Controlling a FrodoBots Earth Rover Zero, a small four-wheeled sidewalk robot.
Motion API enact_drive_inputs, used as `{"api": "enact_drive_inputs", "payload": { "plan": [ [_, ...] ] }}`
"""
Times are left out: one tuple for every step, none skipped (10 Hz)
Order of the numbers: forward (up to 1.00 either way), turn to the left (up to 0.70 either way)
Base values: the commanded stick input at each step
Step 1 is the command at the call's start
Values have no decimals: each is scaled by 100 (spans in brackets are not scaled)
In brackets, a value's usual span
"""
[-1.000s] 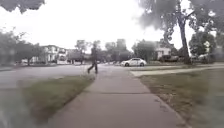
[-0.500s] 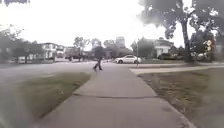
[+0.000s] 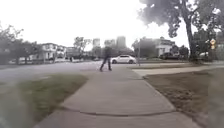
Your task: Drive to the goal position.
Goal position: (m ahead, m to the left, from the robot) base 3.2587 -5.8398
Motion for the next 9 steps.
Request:
{"api": "enact_drive_inputs", "payload": {
  "plan": [
    [100,0],
    [100,0],
    [100,0],
    [100,0],
    [100,0],
    [100,-40],
    [100,-39],
    [100,-28],
    [100,-16]
  ]
}}
